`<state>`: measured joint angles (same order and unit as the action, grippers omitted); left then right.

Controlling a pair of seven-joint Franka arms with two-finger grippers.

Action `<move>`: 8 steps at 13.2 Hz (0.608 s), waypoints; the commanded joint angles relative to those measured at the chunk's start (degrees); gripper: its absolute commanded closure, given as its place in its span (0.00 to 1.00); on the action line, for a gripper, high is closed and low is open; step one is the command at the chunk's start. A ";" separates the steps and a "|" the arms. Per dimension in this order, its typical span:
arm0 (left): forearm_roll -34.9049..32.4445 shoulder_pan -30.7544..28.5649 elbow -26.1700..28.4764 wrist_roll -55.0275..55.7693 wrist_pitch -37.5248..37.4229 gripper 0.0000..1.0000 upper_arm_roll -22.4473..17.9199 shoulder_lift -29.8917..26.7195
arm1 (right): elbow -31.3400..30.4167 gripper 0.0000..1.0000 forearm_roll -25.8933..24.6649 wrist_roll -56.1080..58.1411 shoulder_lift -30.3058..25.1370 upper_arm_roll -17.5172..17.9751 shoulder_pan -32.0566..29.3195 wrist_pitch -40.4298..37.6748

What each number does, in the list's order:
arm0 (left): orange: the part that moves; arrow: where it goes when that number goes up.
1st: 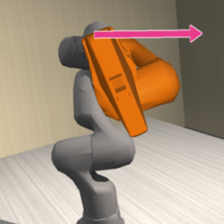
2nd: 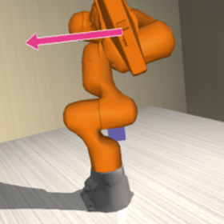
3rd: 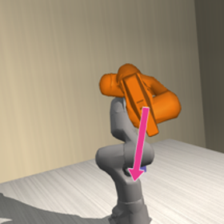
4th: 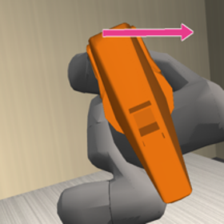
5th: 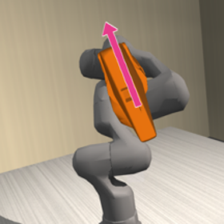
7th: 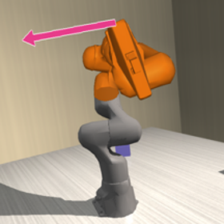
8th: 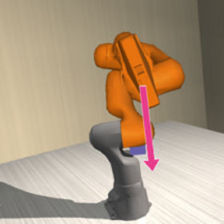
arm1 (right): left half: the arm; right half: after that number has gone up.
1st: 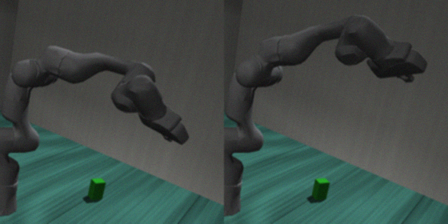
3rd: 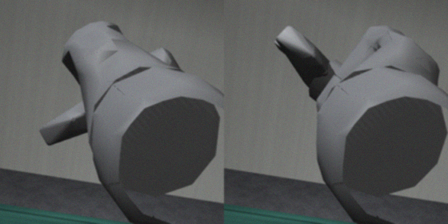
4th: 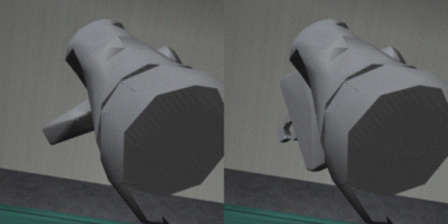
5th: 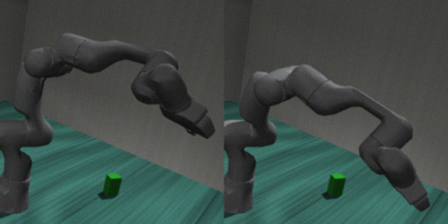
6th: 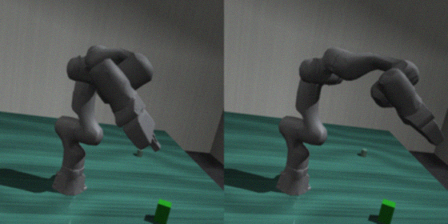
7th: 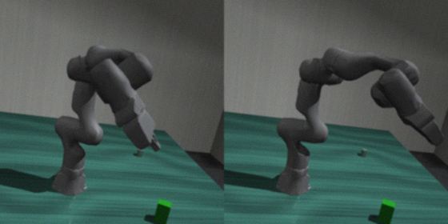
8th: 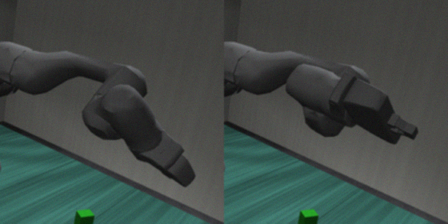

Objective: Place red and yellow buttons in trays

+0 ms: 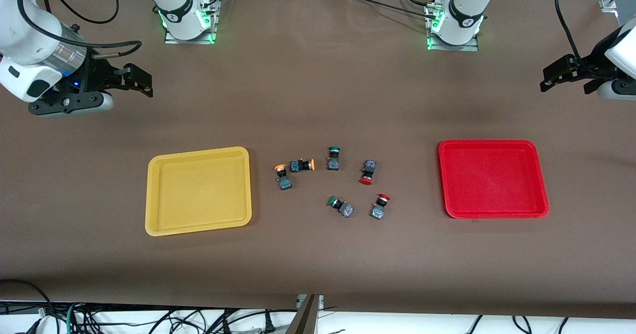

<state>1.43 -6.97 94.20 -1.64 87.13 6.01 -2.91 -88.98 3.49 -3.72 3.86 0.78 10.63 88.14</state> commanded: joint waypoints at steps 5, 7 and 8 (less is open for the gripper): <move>0.07 -0.06 -1.56 0.06 -0.82 0.00 0.14 0.71 | 0.92 0.00 -1.55 -3.58 0.36 0.89 -0.09 -1.30; 0.07 -0.06 -1.56 0.05 -0.82 0.00 0.14 0.71 | 1.00 0.00 -1.38 -3.58 0.45 0.89 0.09 -1.04; 0.07 -0.06 -1.56 0.05 -0.82 0.00 0.14 0.71 | 1.09 0.00 -1.29 -3.23 0.54 0.89 0.09 -0.87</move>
<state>1.43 -6.97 94.20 -1.64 87.13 6.01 -2.91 -88.94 2.90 -6.34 4.12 1.27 10.69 87.95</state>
